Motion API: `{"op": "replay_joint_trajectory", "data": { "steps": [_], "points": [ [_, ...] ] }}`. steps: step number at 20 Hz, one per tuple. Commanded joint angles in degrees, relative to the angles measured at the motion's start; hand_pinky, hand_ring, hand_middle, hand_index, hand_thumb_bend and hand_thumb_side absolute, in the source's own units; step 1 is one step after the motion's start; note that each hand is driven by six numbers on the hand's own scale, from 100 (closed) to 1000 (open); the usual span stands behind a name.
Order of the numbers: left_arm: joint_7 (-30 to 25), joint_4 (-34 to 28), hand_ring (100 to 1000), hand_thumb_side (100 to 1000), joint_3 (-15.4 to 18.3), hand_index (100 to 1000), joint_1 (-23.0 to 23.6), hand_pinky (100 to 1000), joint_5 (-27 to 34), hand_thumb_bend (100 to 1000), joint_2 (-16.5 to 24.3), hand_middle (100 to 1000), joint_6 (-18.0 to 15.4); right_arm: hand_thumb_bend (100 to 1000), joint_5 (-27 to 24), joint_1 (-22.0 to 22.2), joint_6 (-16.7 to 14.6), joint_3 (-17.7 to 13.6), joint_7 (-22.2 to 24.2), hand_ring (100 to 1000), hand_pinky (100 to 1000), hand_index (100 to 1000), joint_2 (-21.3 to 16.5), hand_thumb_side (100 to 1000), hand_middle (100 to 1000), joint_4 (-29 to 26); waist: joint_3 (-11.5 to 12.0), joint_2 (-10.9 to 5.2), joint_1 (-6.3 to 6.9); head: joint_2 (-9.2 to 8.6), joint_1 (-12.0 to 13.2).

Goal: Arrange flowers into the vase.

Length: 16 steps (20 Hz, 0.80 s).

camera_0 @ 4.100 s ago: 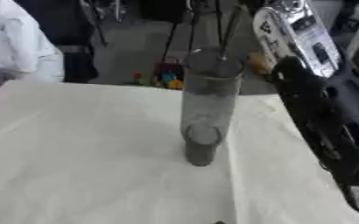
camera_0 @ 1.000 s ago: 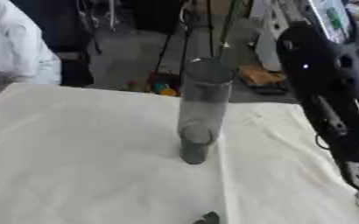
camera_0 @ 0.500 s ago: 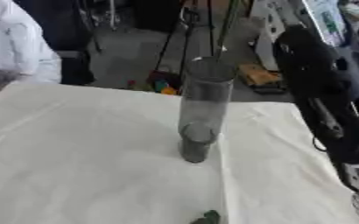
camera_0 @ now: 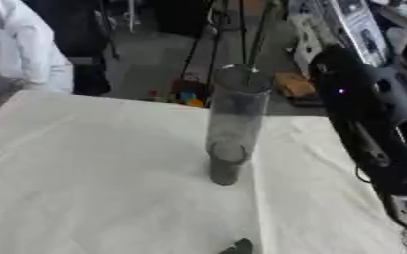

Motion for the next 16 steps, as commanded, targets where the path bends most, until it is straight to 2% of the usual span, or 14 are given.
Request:
{"op": "replay_joint_trajectory", "data": {
  "steps": [1, 16],
  "points": [
    [0.0, -1.0, 996, 1000, 0.2, 1000, -1.1, 901, 0.1, 181, 0.2, 914, -0.2, 413, -0.6, -0.7, 0.9, -0.8, -0.7, 100, 100, 100, -0.4, 100, 100, -0.6, 0.0, -0.91, 0.56, -0.34, 0.1],
    [-0.2, -1.0, 996, 1000, 0.0, 1000, -1.4, 901, 0.3, 175, -0.4, 913, -0.2, 413, -0.9, 1.6, 1.4, -0.4, -0.3, 100, 100, 100, 0.2, 100, 100, -1.2, 0.1, -0.45, 0.61, -0.87, 0.1]
  ]
}}
